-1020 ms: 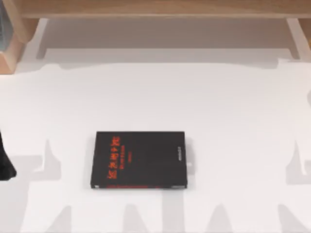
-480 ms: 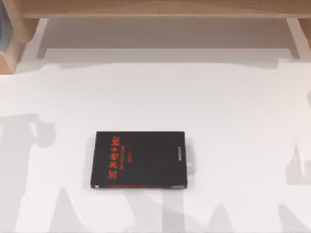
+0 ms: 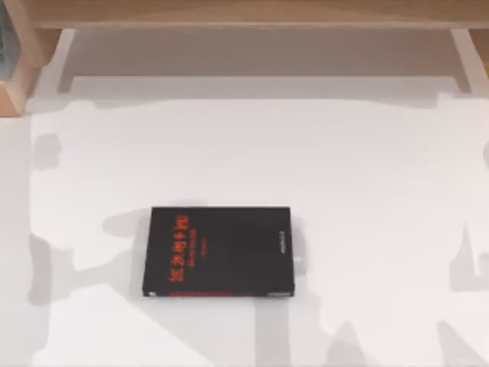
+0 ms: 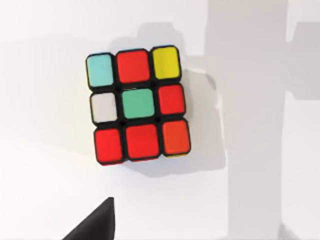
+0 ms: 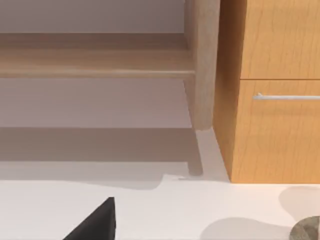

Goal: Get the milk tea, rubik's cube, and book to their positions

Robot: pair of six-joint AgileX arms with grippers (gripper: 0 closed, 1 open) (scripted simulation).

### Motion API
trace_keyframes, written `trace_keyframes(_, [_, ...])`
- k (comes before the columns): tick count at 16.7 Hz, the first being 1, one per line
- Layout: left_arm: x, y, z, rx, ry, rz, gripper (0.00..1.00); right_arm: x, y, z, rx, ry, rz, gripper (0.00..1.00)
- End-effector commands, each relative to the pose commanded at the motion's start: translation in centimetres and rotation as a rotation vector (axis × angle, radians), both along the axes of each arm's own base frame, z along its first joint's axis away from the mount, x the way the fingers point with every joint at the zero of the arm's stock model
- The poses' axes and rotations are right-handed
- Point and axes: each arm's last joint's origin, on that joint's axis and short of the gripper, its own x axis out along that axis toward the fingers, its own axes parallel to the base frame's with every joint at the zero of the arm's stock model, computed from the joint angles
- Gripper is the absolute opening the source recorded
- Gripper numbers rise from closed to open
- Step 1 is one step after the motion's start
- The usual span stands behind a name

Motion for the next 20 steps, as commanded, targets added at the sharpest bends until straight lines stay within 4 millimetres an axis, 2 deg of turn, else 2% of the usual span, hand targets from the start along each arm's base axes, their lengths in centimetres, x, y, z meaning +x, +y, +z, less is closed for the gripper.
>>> trace_keyframes(4, [5.8, 3.4, -2.9, -0.063, 0.232, 0.056, 1.0, 0.0, 0.0, 0.0, 0.0, 0.0, 0.0, 1.0])
trace_keyframes(8, [9.2, 5.9, -6.3, -0.114, 0.394, 0.096, 1.0, 0.0, 0.0, 0.0, 0.0, 0.0, 0.0, 1.0])
trace_keyframes(11, [10.2, 6.8, -7.6, -0.132, 0.448, 0.11, 1.0, 0.0, 0.0, 0.0, 0.0, 0.0, 0.0, 1.0])
trace_keyframes(17, [10.3, 6.7, -7.8, -0.132, 0.452, 0.107, 1.0, 0.0, 0.0, 0.0, 0.0, 0.0, 0.0, 1.0])
trace_keyframes(20, [10.4, 6.8, -9.9, -0.134, 0.455, 0.111, 1.0, 0.0, 0.0, 0.0, 0.0, 0.0, 0.0, 1.0])
